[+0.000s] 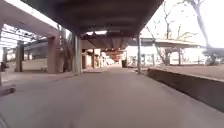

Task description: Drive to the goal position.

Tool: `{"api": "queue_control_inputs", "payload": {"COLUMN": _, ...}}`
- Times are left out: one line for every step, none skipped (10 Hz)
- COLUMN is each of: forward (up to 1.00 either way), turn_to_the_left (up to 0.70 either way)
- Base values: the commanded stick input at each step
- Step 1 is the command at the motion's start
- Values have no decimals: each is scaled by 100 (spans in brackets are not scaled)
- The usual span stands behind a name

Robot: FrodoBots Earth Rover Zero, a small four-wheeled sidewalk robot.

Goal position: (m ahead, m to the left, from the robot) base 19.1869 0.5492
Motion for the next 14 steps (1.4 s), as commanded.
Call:
{"api": "queue_control_inputs", "payload": {"forward": 70, "turn_to_the_left": 0}}
{"api": "queue_control_inputs", "payload": {"forward": 70, "turn_to_the_left": 0}}
{"api": "queue_control_inputs", "payload": {"forward": 70, "turn_to_the_left": 0}}
{"api": "queue_control_inputs", "payload": {"forward": 70, "turn_to_the_left": 0}}
{"api": "queue_control_inputs", "payload": {"forward": 70, "turn_to_the_left": 0}}
{"api": "queue_control_inputs", "payload": {"forward": 70, "turn_to_the_left": 0}}
{"api": "queue_control_inputs", "payload": {"forward": 70, "turn_to_the_left": 0}}
{"api": "queue_control_inputs", "payload": {"forward": 70, "turn_to_the_left": 26}}
{"api": "queue_control_inputs", "payload": {"forward": 70, "turn_to_the_left": 7}}
{"api": "queue_control_inputs", "payload": {"forward": 70, "turn_to_the_left": 0}}
{"api": "queue_control_inputs", "payload": {"forward": 70, "turn_to_the_left": 0}}
{"api": "queue_control_inputs", "payload": {"forward": 70, "turn_to_the_left": 0}}
{"api": "queue_control_inputs", "payload": {"forward": 70, "turn_to_the_left": 0}}
{"api": "queue_control_inputs", "payload": {"forward": 70, "turn_to_the_left": 0}}
